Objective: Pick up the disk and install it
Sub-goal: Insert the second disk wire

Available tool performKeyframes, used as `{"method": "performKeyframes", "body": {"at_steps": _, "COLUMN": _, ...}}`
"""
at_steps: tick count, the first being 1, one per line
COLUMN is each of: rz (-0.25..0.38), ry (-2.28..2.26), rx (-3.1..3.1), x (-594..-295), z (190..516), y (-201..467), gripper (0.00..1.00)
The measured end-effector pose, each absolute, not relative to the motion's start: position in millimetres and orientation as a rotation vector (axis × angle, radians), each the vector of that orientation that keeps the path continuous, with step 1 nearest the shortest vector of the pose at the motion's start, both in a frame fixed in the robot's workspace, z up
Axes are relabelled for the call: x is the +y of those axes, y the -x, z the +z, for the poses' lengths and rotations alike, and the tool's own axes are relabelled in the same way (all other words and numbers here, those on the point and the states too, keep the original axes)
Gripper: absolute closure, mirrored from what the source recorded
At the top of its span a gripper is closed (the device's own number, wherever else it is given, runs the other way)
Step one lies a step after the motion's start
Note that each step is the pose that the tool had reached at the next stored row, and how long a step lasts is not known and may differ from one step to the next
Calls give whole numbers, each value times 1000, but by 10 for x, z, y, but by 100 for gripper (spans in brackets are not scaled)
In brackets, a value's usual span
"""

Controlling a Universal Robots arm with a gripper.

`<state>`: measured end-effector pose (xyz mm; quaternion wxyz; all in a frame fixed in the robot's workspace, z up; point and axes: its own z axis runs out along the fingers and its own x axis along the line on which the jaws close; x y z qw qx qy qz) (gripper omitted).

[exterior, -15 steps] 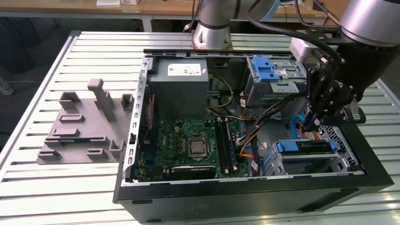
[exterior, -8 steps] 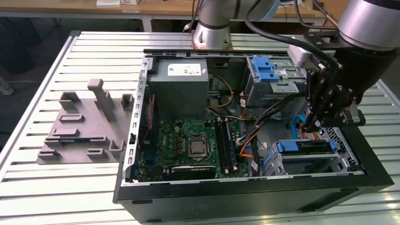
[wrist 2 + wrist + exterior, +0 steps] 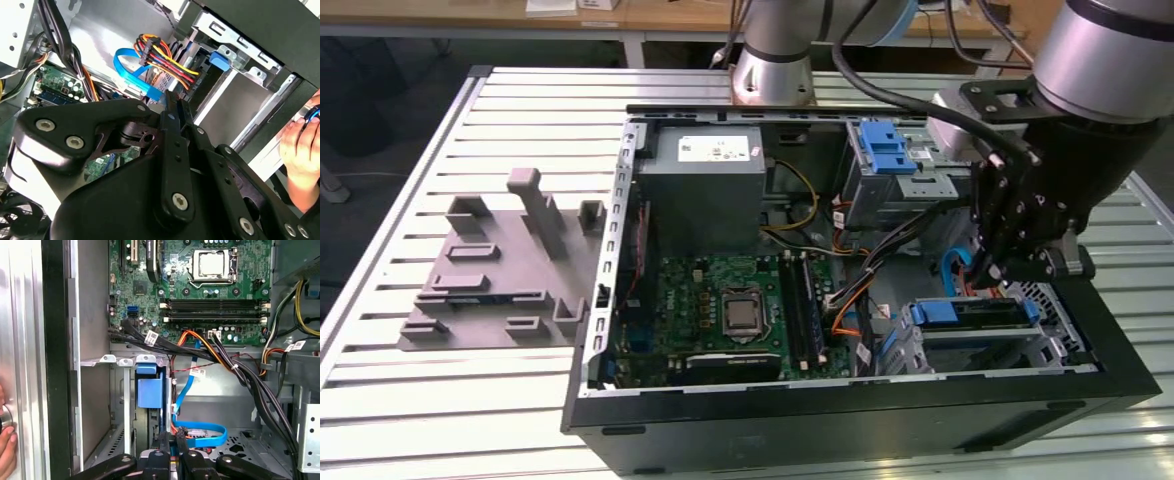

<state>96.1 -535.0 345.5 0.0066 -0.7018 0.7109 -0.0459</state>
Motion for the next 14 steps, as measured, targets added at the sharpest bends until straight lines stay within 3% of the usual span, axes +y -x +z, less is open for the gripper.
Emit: {"method": "performKeyframes", "body": {"at_steps": 14, "rz": -137, "ry": 2193, "rx": 2218, "x": -5448, "z": 3398, "y": -957, "gripper": 84}}
